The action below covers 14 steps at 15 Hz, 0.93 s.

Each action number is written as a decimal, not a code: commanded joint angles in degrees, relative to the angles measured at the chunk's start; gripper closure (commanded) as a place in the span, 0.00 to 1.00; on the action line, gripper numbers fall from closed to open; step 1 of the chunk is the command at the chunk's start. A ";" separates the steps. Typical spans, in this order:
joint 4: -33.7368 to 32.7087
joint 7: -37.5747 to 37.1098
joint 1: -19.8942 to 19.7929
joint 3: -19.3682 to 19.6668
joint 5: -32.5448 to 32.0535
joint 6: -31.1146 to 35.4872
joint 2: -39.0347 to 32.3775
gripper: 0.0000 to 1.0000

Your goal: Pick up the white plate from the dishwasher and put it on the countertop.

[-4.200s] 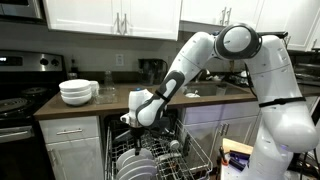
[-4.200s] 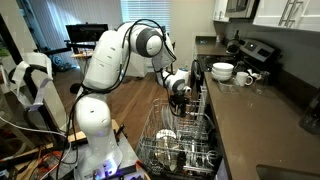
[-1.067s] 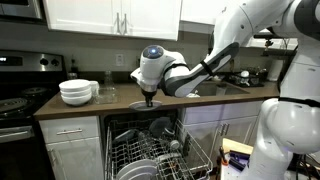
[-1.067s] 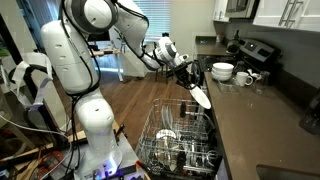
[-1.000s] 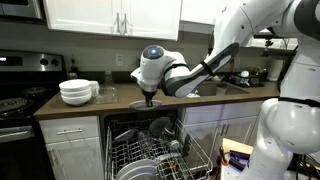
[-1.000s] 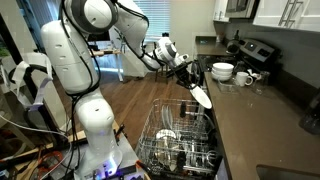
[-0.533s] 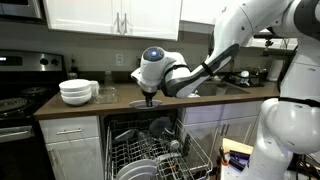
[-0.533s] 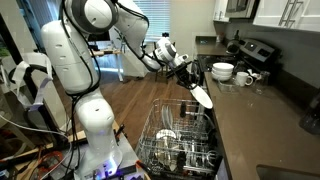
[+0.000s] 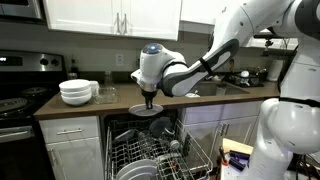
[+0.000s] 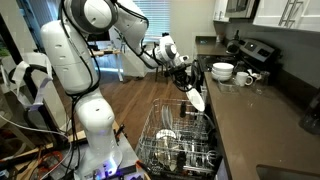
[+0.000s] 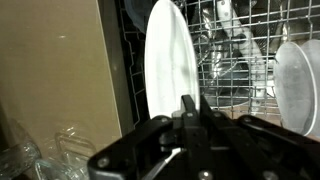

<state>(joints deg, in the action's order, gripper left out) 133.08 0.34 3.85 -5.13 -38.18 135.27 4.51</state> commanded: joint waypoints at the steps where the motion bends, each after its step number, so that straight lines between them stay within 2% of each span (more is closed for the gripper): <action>1: 0.51 3.13 0.93 -0.53 2.80 -2.23 3.31 0.94; 7: 0.79 1.58 2.39 -2.61 0.98 -6.73 6.94 0.94; 10: 0.74 -1.10 2.11 -3.63 -3.22 -8.04 7.84 0.94; 14: 1.00 -2.23 1.24 -2.82 -9.06 -6.10 7.28 0.94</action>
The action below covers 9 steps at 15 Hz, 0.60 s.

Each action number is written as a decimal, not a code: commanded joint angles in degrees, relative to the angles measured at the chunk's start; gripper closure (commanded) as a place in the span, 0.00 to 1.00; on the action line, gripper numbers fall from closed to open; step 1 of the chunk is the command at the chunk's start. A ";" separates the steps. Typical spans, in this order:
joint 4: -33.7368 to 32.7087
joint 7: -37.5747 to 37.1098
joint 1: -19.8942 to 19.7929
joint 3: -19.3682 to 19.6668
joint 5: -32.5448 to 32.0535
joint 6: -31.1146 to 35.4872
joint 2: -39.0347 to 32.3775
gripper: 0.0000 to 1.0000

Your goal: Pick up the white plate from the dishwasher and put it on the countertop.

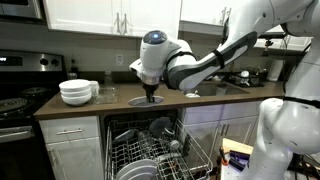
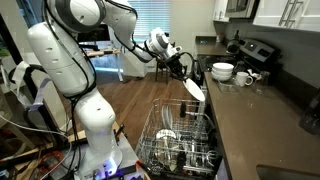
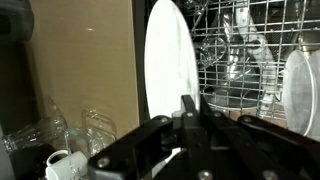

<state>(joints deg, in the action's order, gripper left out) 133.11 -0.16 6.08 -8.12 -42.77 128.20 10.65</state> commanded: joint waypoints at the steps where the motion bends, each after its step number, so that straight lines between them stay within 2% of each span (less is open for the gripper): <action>1: 1.04 -2.24 -1.17 0.56 -5.75 1.39 0.84 0.94; 6: 1.56 -2.13 -3.23 4.14 -9.35 7.74 -1.76 0.94; 9: 0.76 -4.31 -5.05 5.91 -14.27 11.91 -4.22 0.94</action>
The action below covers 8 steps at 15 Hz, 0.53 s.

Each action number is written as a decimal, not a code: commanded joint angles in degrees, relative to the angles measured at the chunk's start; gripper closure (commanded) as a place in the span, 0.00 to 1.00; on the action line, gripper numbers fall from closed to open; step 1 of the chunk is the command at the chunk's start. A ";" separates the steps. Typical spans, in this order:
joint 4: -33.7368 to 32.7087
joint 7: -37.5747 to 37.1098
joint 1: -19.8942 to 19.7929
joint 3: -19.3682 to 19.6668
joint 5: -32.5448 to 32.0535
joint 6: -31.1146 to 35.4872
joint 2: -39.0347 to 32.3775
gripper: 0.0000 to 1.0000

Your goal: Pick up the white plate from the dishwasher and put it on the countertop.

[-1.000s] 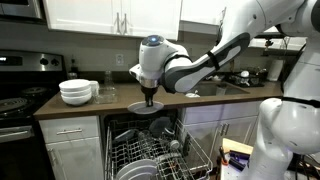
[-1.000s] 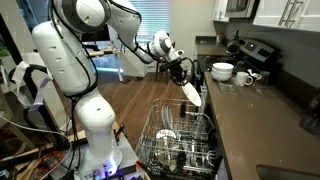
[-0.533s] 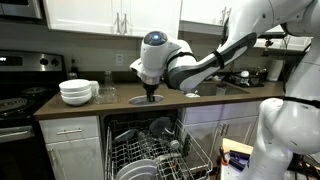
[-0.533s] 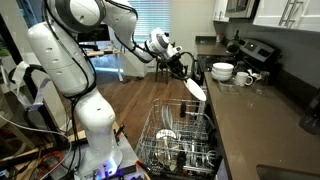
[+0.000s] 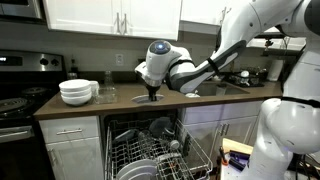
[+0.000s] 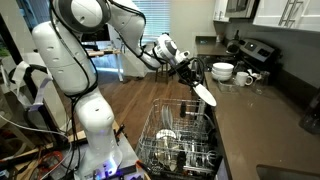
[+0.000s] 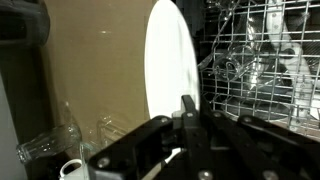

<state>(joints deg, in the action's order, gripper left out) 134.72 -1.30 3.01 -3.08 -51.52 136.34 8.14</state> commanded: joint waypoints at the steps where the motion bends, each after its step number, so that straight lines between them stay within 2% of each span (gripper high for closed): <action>1: -1.16 -4.24 -2.45 1.32 -7.41 4.63 -2.50 0.94; 3: -1.89 -6.47 -2.96 2.03 -10.44 5.42 -4.19 0.94; 5: -2.57 -7.03 -3.07 2.73 -10.78 5.66 -5.75 0.94; 8: -1.64 -2.85 -2.13 2.87 -3.66 6.07 -6.01 0.94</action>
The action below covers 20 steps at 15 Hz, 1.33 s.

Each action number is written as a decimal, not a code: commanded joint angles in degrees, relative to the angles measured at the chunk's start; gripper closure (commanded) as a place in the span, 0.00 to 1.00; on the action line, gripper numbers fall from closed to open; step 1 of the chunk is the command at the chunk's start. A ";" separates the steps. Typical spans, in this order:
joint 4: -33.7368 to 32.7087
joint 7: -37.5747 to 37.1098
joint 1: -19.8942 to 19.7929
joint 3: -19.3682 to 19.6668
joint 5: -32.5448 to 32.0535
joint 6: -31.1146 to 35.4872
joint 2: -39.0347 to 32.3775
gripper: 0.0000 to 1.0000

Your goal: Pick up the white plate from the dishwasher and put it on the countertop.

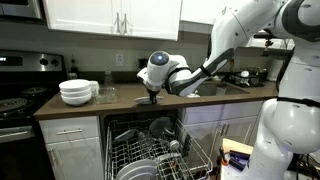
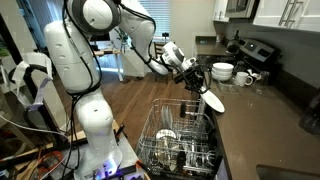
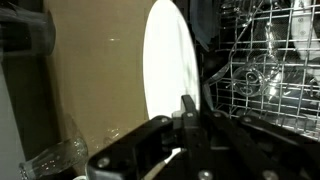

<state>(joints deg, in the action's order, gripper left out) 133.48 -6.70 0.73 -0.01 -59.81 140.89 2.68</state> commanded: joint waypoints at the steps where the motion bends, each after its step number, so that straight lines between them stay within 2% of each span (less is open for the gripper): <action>1: -0.31 0.30 -0.11 -0.23 1.29 -0.07 -0.02 0.95; 6: -0.49 0.36 -0.06 -0.26 1.47 -0.11 0.01 0.95; 14: -2.41 -10.06 -1.08 1.21 -10.53 0.31 -3.33 0.95; 20: -6.30 -14.66 -1.83 3.00 -14.96 0.52 -7.65 0.95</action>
<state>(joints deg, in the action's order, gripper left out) 130.59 -18.89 -0.05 2.83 -71.78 140.89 -2.48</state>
